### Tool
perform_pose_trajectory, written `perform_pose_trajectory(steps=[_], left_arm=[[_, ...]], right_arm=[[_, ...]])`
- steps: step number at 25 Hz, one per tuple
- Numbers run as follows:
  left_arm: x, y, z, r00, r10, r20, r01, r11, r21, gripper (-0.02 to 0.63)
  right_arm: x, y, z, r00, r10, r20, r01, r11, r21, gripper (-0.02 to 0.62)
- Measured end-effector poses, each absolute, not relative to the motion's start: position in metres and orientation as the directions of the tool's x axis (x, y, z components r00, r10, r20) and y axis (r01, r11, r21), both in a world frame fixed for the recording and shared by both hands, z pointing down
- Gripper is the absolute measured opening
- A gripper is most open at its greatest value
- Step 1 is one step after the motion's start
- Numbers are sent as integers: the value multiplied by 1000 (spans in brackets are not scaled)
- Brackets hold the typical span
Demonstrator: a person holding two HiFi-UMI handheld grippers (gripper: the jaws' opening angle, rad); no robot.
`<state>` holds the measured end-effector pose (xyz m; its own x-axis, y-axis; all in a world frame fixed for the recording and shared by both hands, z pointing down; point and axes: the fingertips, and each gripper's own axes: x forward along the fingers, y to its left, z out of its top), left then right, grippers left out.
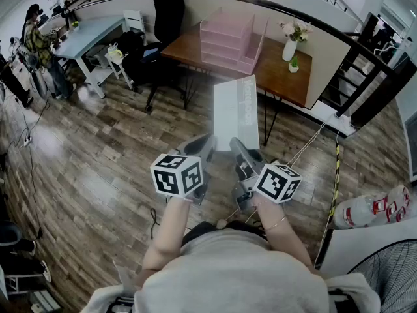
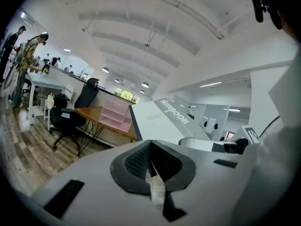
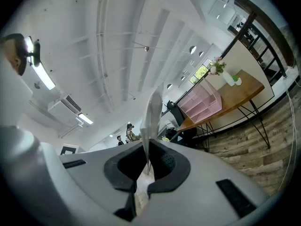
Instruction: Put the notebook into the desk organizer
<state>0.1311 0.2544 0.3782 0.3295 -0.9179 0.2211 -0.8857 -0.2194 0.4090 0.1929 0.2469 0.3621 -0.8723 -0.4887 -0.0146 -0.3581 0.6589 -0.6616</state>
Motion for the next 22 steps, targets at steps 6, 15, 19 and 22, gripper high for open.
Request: perform_pose_trajectory(steps=[6,15,19,22], left_arm=[[129,256,378,323,-926,198,-867,-205,455,11],[136,262,378,336,-922,192,-855,-213,472,11],[139,261,380,341,-919,198,-858,-218,465,11],[140,258,380,336,-919,205,-865,-215,454,11]], right_arm=[[194,249,368,-877,-481,1,-360,654,-665,18],[192,254,366,-879,-477,13,-371,666,-648,17],[194,252,369,-875,-483,26,-384,663,-643,17],[196,248,368,-879,-477,20,-379,671,-638,17]])
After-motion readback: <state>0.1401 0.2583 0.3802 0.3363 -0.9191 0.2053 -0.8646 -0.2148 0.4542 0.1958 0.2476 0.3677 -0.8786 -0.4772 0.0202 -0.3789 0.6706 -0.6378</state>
